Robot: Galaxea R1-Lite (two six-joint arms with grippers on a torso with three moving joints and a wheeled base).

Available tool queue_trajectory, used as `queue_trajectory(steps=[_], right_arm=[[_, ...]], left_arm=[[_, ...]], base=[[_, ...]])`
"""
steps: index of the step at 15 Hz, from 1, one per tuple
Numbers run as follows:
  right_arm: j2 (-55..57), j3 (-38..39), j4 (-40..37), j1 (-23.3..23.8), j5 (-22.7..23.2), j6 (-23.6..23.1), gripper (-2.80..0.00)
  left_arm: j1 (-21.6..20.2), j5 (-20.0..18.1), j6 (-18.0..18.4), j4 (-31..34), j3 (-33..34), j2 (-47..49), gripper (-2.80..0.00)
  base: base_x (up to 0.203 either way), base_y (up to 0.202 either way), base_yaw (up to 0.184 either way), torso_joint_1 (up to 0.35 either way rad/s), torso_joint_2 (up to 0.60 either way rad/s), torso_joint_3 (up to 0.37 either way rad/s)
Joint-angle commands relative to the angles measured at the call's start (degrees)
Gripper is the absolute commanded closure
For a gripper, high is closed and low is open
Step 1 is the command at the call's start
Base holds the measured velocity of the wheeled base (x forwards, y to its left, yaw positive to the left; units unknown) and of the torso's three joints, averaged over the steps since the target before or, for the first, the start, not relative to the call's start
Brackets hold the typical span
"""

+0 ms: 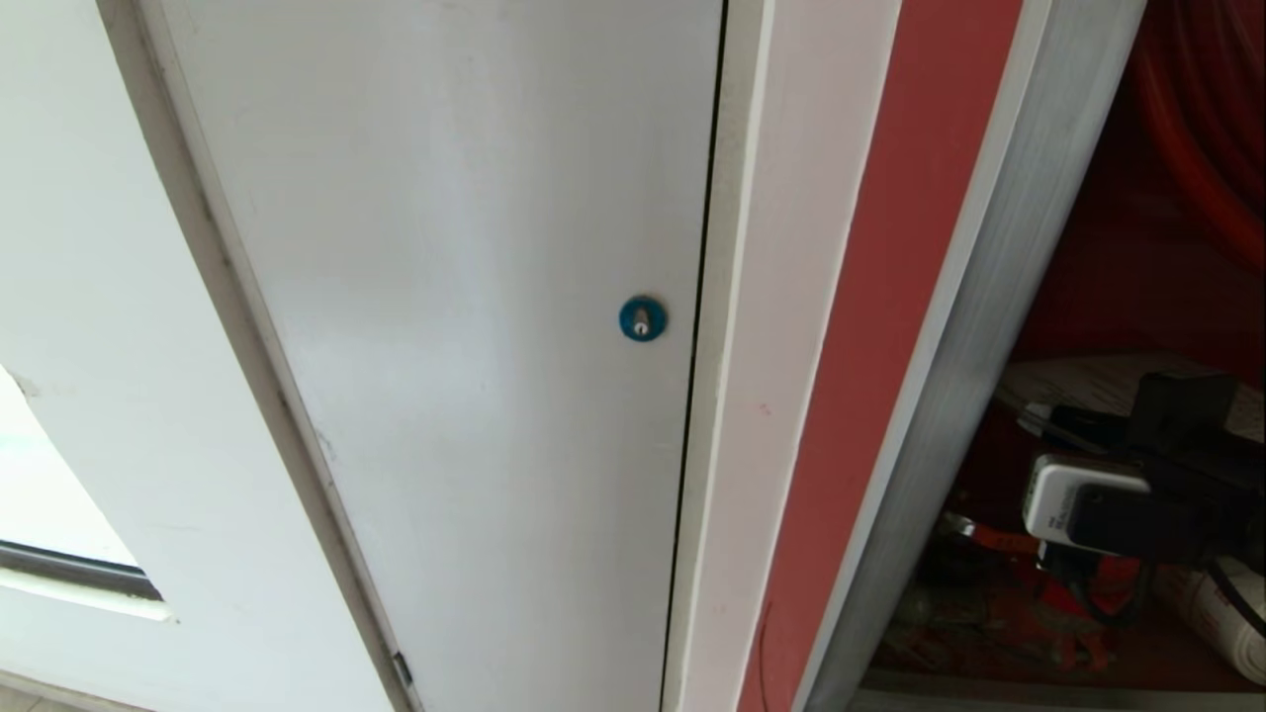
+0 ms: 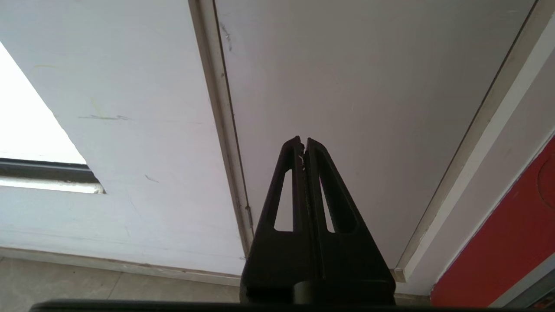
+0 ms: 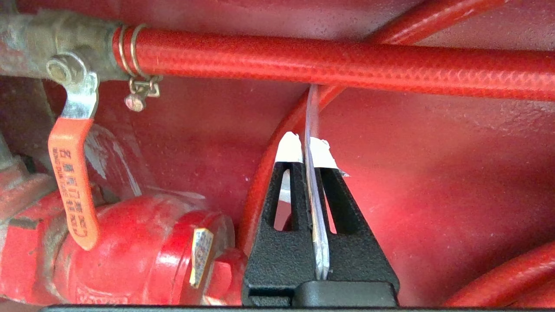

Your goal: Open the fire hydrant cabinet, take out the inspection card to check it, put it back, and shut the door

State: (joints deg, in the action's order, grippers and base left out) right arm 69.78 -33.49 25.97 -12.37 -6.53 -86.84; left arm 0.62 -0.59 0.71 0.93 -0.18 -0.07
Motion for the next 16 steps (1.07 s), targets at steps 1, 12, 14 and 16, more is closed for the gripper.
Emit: queue_trajectory(steps=[1,12,14,16], right_arm=[[-1.2,0.2,0.1,0.0,-0.1,-0.8,0.0],[-13.5,3.0,-8.0,-0.1,0.4,-0.8,0.0],[-15.8,3.1,-9.5,-0.1,0.5,-0.8,0.0],[-17.8,3.1,-10.2,-0.1,0.7,-0.8,0.0]], left_arm=[[0.0,0.0,0.0,0.0,0.0,0.1,0.0],[0.0,0.0,0.0,0.0,0.0,0.1,0.0],[0.0,0.1,0.0,0.0,0.0,0.1,0.0],[0.0,0.0,0.0,0.0,0.0,0.1,0.0]], base=[[0.0,0.0,0.0,0.0,0.0,0.0],[0.0,0.0,0.0,0.0,0.0,0.0],[0.0,0.0,0.0,0.0,0.0,0.0],[0.0,0.0,0.0,0.0,0.0,0.0]])
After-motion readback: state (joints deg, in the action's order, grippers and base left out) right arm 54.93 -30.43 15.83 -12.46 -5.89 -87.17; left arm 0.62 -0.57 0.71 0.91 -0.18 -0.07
